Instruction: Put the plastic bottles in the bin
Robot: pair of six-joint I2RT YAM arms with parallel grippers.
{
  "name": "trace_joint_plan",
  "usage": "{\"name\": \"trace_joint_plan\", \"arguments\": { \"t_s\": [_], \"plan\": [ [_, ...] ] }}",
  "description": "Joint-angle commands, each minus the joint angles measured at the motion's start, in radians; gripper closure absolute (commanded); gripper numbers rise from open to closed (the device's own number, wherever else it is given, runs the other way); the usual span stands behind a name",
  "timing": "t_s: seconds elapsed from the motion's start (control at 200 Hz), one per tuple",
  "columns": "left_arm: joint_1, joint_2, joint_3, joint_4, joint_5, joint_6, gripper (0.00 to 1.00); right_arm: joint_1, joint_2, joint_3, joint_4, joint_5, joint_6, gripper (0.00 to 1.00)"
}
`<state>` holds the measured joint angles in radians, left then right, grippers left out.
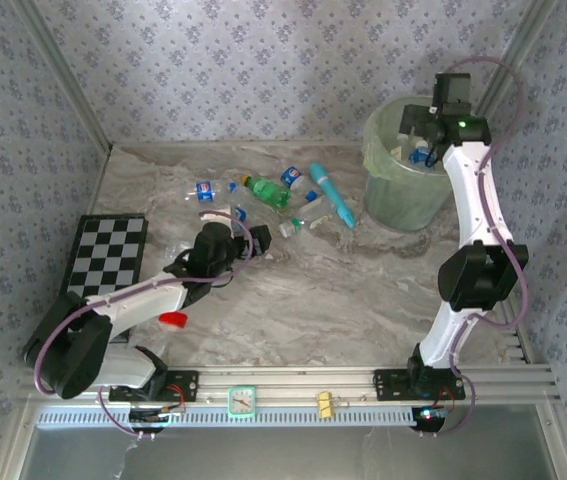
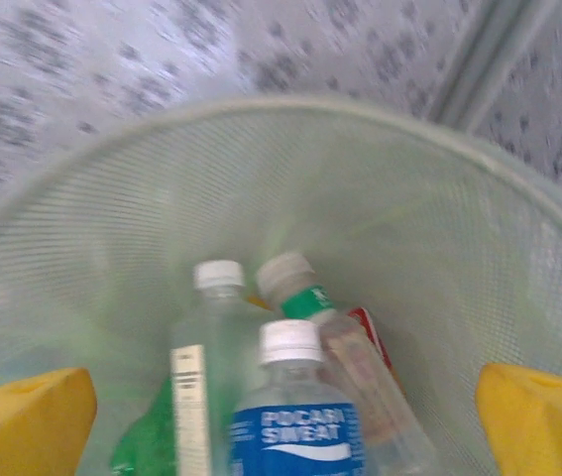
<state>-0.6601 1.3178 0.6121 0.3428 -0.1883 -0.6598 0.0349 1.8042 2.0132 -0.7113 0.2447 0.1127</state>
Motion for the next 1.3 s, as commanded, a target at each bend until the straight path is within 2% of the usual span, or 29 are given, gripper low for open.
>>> {"name": "trace_joint_plan", "arguments": {
  "t_s": [0.0,0.195,0.355,0.555,0.73,0.945,1.294],
  "plan": [
    [0.013,-0.037,-0.011,-0.031,-0.061,-0.051,0.0,0.085,-0.096,0.015,0.064,0.072,-0.076,0.0],
    [0.043,-0.095,-0.025,-0.137,-0.125,-0.09,0.0,0.249,-0.172,-0.073,0.105,0.072,-0.092,0.0],
    [0.083,-0.156,-0.042,-0.233,-0.165,-0.121,0.0,0.375,-0.23,-0.199,0.208,0.043,-0.063,0.0],
    [0.132,-0.202,-0.064,-0.321,-0.215,-0.198,0.0,0.489,-0.273,-0.36,0.29,-0.023,-0.009,0.0],
    [0.18,-0.185,-0.063,-0.375,-0.218,-0.279,0.0,0.575,-0.273,-0.442,0.305,0.002,0.005,0.0],
    [0.237,-0.115,-0.021,-0.484,-0.226,-0.419,0.0,0.625,-0.263,-0.499,0.291,0.034,0.019,0.0],
    [0.34,0.01,0.034,-0.498,-0.137,-0.584,0.0,0.636,-0.247,-0.538,0.245,0.042,0.038,0.0]
  ]
}}
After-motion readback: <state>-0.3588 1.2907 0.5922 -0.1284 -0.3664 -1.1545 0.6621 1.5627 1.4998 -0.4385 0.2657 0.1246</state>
